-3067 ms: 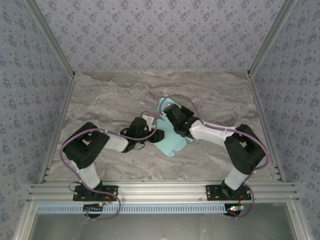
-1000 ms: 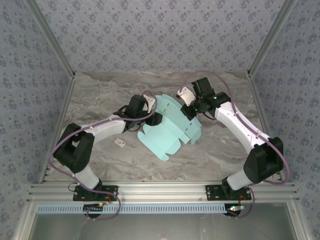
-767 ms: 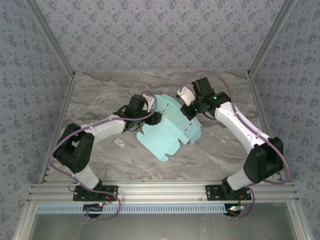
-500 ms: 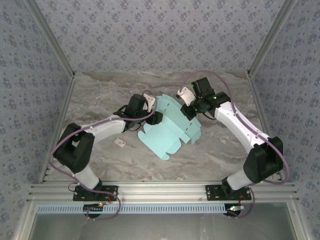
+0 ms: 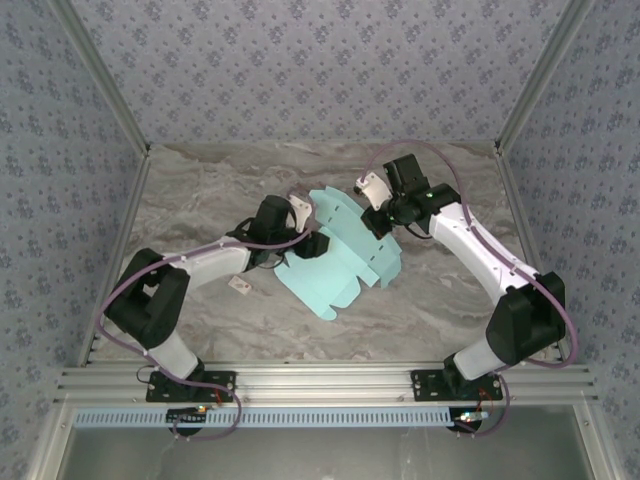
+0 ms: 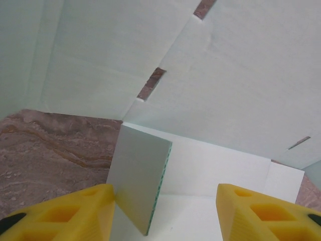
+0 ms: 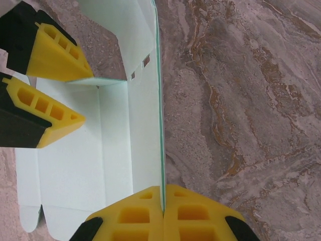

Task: Fold the paper box

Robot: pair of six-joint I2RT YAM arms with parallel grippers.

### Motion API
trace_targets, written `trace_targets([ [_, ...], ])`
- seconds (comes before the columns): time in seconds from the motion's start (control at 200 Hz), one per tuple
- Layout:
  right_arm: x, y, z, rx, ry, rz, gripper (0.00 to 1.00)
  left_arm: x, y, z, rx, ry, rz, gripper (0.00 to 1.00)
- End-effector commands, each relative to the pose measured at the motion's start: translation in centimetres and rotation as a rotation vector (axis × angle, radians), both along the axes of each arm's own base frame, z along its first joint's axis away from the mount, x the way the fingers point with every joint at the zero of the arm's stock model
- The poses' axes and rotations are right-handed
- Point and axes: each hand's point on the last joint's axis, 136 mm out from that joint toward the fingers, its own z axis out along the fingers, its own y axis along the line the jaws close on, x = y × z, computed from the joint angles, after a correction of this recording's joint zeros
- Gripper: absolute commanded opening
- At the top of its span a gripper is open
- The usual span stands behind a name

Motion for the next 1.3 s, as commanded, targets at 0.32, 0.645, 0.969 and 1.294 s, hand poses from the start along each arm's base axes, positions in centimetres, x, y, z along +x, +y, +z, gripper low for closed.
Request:
trace_targets([
  [0.32,-0.2,1.2,-0.5,0.065,0.052,0.005,0.0,-1.6,-3.7,2.4,-0.077,-0.054,-0.155,0.55],
  [0.645,-0.4,1.3,-1.1,0.069,0.075,0.01,0.0,-2.5,-4.2,0.9,-0.013,-0.038,-0.249,0.55],
  [0.969,-0.3,0.9,-2.1,0.052,0.11,-0.003,0.0,-3.5,-3.7,0.4,0.045,-0.066,-0.333,0.52],
  [1.294,-0.4,0.9,-2.4,0.047,0.116,0.008,0.0,0.1,-2.1,1.0,0.084,-0.123,-0.106,0.53],
])
